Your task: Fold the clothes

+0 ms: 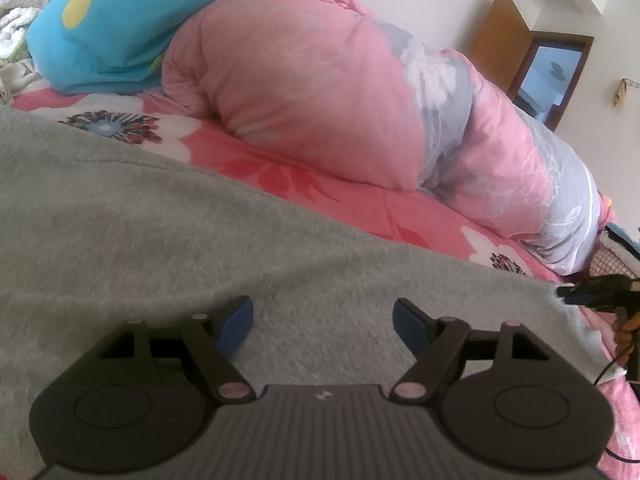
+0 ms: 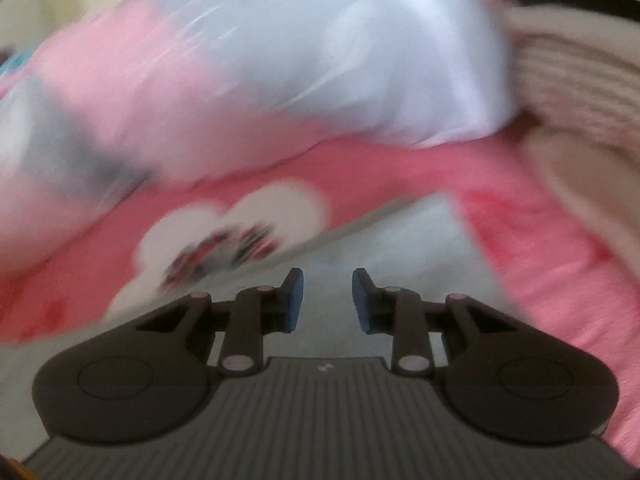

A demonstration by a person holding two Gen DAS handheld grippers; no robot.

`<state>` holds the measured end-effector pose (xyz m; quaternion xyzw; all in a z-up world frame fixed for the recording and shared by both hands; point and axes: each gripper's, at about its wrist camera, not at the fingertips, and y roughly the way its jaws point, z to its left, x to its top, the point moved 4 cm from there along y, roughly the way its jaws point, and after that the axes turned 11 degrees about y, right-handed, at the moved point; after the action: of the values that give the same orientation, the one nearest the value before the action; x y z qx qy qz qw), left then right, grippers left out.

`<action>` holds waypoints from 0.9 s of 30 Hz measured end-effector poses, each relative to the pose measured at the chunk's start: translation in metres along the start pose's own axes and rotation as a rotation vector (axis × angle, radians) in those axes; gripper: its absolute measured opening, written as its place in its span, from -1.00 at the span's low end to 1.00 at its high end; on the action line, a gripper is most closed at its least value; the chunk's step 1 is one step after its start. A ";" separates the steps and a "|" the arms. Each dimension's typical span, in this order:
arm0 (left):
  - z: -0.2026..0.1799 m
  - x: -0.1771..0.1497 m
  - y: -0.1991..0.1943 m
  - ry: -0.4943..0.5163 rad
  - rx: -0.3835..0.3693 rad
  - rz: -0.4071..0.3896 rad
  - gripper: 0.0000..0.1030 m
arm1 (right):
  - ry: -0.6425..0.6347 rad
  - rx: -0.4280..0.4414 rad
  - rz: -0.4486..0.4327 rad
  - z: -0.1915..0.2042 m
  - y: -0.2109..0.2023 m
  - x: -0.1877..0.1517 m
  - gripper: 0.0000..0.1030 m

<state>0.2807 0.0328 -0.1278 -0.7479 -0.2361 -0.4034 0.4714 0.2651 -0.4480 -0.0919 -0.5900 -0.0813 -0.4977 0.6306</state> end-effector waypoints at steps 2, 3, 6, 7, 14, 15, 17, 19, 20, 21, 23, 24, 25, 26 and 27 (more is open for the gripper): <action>0.000 0.000 0.000 -0.003 -0.002 -0.001 0.52 | -0.078 -0.004 0.044 0.020 0.012 -0.009 -0.51; 0.000 0.000 0.000 -0.004 -0.003 -0.001 0.52 | -0.089 -0.018 0.040 0.024 0.023 -0.008 -0.51; 0.001 0.000 0.000 -0.007 -0.008 -0.002 0.52 | -0.081 -0.052 0.006 0.029 0.055 0.001 -0.51; 0.001 0.000 -0.001 -0.007 -0.009 -0.002 0.52 | -0.061 -0.054 -0.016 0.029 0.064 0.009 -0.51; 0.001 0.000 -0.002 -0.012 -0.008 -0.002 0.52 | -0.051 -0.093 -0.072 0.038 0.045 0.011 -0.47; 0.001 0.000 -0.002 -0.013 -0.008 -0.002 0.52 | -0.040 -0.072 -0.074 0.040 0.036 0.008 -0.47; 0.001 0.001 -0.001 -0.015 -0.008 0.000 0.54 | -0.038 -0.041 -0.044 0.043 0.029 0.000 -0.47; 0.001 0.001 -0.001 -0.015 -0.009 0.000 0.57 | -0.062 -0.028 0.026 0.049 0.039 -0.009 -0.47; 0.001 0.001 -0.001 -0.015 -0.009 -0.001 0.57 | -0.074 -0.022 0.060 0.051 0.043 -0.014 -0.46; 0.001 0.001 -0.001 -0.015 -0.009 -0.001 0.57 | -0.086 -0.015 0.095 0.054 0.048 -0.018 -0.46; 0.001 0.001 -0.001 -0.014 -0.009 -0.001 0.57 | -0.085 -0.017 0.067 0.056 0.060 -0.014 -0.41; 0.001 0.001 -0.001 -0.014 -0.009 -0.002 0.57 | -0.081 -0.016 0.054 0.057 0.066 -0.010 -0.40; 0.001 0.001 -0.001 -0.013 -0.009 -0.002 0.57 | -0.065 -0.017 0.055 0.056 0.070 -0.006 -0.38; 0.001 0.001 -0.001 -0.013 -0.009 -0.002 0.57 | -0.047 -0.020 0.059 0.055 0.073 -0.002 -0.38; 0.001 0.001 -0.001 -0.014 -0.009 -0.002 0.57 | -0.036 -0.036 0.065 0.056 0.069 0.002 -0.36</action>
<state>0.2809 0.0344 -0.1268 -0.7524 -0.2385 -0.3998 0.4660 0.3426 -0.4159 -0.1201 -0.6124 -0.0645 -0.4677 0.6341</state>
